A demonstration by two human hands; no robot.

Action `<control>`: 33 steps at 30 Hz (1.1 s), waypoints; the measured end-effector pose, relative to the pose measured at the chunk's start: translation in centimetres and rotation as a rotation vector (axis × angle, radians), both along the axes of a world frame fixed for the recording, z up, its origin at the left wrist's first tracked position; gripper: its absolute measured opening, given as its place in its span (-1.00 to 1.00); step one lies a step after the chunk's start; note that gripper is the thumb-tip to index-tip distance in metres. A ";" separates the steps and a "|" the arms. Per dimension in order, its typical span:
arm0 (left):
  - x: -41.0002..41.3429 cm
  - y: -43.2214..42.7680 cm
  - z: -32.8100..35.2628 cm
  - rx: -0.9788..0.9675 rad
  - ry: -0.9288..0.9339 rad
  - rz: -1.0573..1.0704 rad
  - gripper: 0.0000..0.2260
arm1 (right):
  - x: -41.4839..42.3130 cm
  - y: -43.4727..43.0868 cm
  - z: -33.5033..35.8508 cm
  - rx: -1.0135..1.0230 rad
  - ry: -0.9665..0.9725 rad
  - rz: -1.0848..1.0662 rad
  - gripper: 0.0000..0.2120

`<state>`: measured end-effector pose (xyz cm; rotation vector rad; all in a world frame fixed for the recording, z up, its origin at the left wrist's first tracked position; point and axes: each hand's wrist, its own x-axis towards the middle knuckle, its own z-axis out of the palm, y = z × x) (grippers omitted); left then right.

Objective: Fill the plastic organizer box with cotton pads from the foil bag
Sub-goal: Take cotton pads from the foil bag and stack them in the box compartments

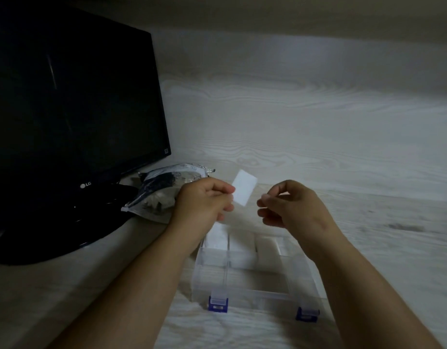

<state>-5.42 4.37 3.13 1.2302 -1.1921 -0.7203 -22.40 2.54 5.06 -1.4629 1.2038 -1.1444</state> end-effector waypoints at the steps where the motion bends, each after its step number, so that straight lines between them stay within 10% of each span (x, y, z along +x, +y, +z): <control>1: -0.1 0.0 -0.1 0.010 -0.010 -0.032 -0.84 | 0.0 0.1 0.1 0.001 -0.049 0.003 -0.93; 33: -1.9 -0.8 -2.8 0.105 -1.020 -0.358 -0.64 | -0.9 -1.1 -0.2 0.246 0.821 0.082 -0.89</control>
